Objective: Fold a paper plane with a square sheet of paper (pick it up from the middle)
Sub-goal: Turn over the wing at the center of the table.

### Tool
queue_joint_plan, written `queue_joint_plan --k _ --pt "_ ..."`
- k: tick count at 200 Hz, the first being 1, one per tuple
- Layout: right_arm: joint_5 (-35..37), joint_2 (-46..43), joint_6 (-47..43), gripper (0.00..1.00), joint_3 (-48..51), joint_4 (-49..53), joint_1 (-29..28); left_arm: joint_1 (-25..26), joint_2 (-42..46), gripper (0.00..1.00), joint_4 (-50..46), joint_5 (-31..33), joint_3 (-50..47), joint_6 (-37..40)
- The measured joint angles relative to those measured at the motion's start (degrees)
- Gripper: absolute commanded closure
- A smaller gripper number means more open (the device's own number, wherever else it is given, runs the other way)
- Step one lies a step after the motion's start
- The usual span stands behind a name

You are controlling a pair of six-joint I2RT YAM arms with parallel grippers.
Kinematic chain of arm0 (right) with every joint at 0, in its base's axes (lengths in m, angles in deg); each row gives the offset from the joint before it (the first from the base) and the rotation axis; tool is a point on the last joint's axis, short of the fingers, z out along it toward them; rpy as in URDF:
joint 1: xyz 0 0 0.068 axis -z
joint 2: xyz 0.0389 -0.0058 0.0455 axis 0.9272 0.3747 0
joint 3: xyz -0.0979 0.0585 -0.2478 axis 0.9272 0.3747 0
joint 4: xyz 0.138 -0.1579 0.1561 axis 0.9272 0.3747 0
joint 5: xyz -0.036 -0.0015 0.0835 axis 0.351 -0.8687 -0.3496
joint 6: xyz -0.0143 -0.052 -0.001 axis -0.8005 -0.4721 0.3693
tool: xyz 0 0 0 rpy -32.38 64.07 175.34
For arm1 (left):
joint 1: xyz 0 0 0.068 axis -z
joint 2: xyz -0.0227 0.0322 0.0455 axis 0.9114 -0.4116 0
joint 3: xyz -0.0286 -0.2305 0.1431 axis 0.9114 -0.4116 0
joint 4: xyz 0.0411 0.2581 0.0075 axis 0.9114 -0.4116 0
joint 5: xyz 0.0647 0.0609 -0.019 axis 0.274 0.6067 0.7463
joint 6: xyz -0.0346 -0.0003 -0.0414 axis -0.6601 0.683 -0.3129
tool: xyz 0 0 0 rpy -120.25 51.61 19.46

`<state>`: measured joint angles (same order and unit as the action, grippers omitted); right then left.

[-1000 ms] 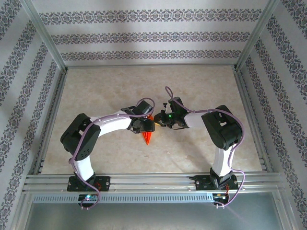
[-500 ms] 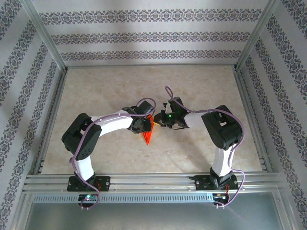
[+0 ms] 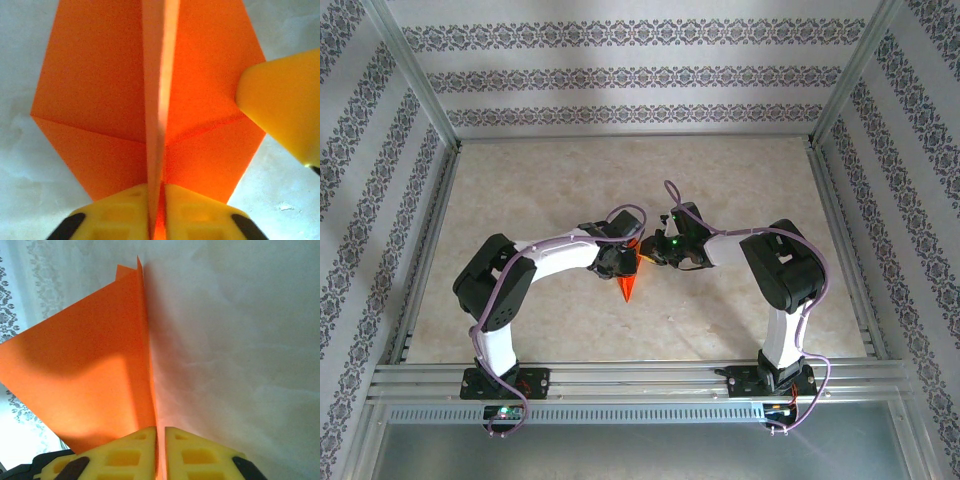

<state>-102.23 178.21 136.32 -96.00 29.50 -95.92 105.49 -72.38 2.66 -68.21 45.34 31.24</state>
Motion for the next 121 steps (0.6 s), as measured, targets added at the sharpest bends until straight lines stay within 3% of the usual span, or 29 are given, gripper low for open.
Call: queue_joint_plan --k 20,40,71,121 --pt "0.5 -1.6 -1.2 0.67 0.0 2.3 0.6 0.0 0.0 0.90 -1.3 0.9 0.6 0.0" --pt "1.9 -5.9 -3.3 0.62 0.0 5.3 2.2 0.0 0.4 0.90 -2.8 2.3 1.0 0.1" --pt "4.7 -12.3 -7.0 0.61 -0.3 8.7 4.7 0.0 0.9 0.88 -5.0 3.9 2.0 0.7" --pt "6.1 -13.2 -8.9 0.62 -0.2 11.4 5.3 0.0 0.8 0.69 -6.8 4.6 3.4 1.8"
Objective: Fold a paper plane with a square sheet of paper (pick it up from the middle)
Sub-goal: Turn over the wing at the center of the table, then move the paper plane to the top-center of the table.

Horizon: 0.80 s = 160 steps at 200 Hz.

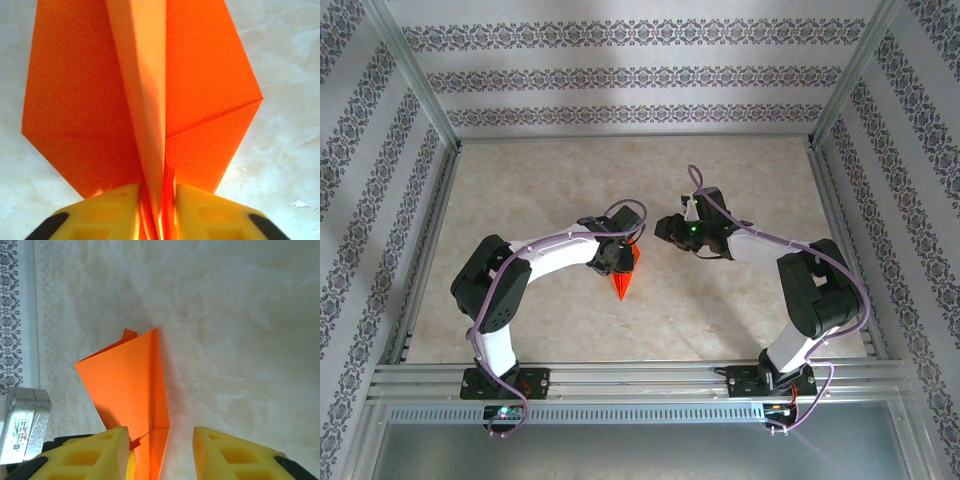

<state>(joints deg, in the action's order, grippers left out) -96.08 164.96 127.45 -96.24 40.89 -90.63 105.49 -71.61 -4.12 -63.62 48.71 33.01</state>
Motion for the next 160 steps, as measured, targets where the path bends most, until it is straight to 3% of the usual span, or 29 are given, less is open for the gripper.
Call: queue_joint_plan --k 73,130,160 --pt "0.0 0.3 0.0 0.62 0.0 0.1 0.0 0.0 -1.9 0.58 -0.8 -1.1 1.3 0.6" --pt "0.0 1.4 0.0 0.63 0.0 0.1 0.0 0.0 -3.9 0.60 -1.9 -1.3 2.9 0.7" --pt "0.0 1.4 0.0 0.64 0.0 0.1 0.0 0.0 -4.7 0.67 -2.3 -1.3 3.2 0.8"
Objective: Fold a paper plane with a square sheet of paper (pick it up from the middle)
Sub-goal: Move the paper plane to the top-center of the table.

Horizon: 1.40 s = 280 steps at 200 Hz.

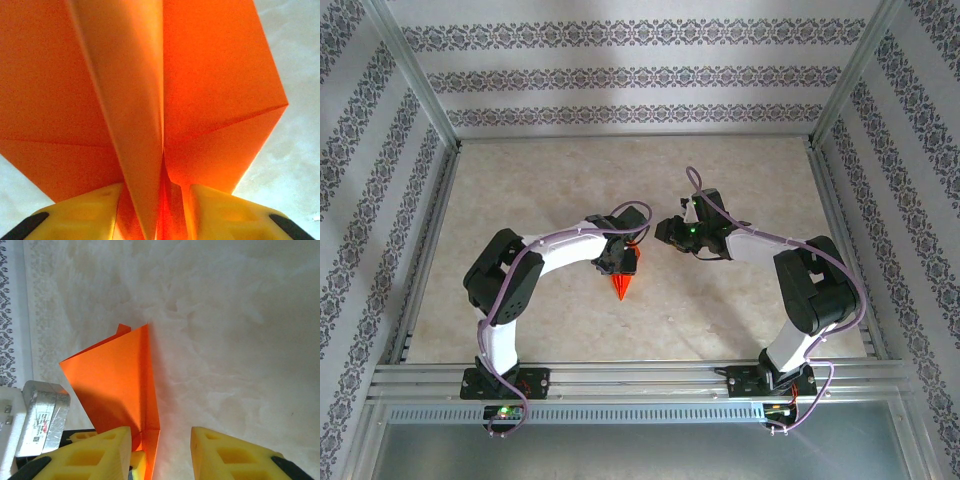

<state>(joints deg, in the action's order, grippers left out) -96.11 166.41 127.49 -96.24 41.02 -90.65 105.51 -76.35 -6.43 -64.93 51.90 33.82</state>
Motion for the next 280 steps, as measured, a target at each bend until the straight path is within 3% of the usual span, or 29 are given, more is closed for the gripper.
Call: queue_joint_plan --k 131,229,253,280 --pt "0.0 0.0 0.0 0.64 0.0 0.0 0.0 0.0 -0.1 0.92 -1.0 0.2 0.8 0.0" --pt "0.4 0.0 0.0 0.63 0.8 0.0 0.0 0.0 -0.1 0.97 -2.1 0.7 0.9 0.0" --pt "0.7 0.0 0.0 0.60 0.8 0.0 0.0 -0.3 -0.1 0.97 -2.7 1.3 1.2 0.3" --pt "1.9 -0.4 -0.8 0.48 1.5 0.0 0.0 -1.7 -0.1 0.97 -3.7 2.0 3.1 1.7"
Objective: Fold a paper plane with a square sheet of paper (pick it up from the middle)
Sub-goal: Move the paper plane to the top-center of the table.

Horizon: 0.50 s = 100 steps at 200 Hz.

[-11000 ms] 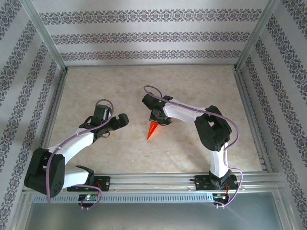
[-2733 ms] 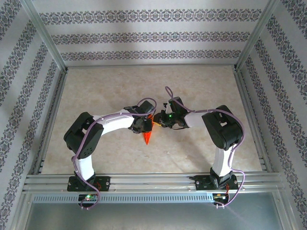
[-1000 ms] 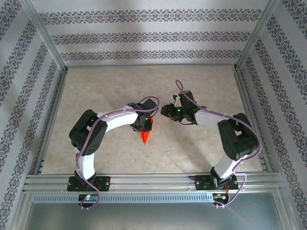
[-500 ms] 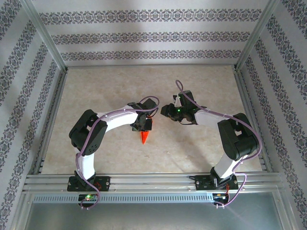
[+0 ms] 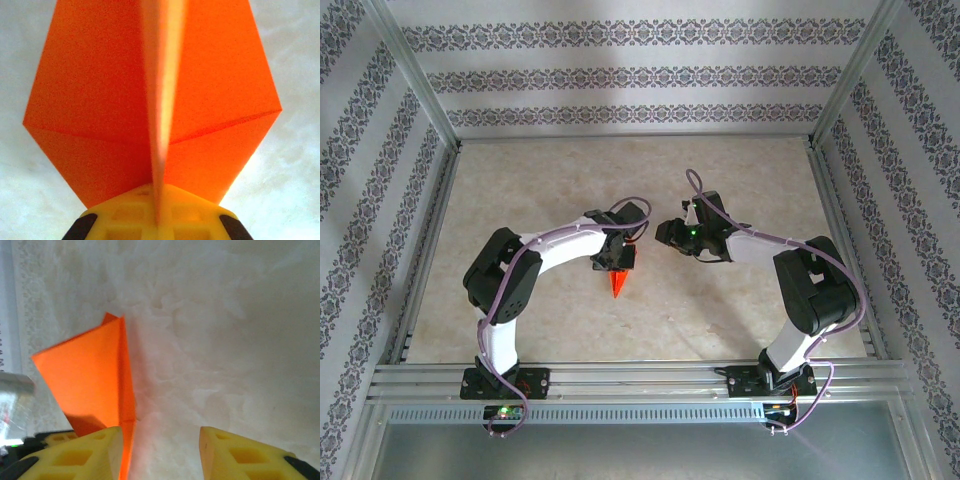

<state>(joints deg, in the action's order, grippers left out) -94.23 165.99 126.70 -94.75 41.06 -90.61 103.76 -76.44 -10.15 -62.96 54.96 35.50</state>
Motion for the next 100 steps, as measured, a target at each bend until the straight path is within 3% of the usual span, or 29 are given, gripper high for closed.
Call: queue_joint_plan --k 39,100 --pt "4.0 -5.0 -2.7 0.26 2.0 2.3 0.5 -4.5 -0.9 0.95 -1.7 1.3 7.6 2.8" --pt "14.4 -14.0 -10.2 0.08 3.1 7.8 1.1 -8.9 -14.4 0.95 -3.3 2.3 26.0 5.2"
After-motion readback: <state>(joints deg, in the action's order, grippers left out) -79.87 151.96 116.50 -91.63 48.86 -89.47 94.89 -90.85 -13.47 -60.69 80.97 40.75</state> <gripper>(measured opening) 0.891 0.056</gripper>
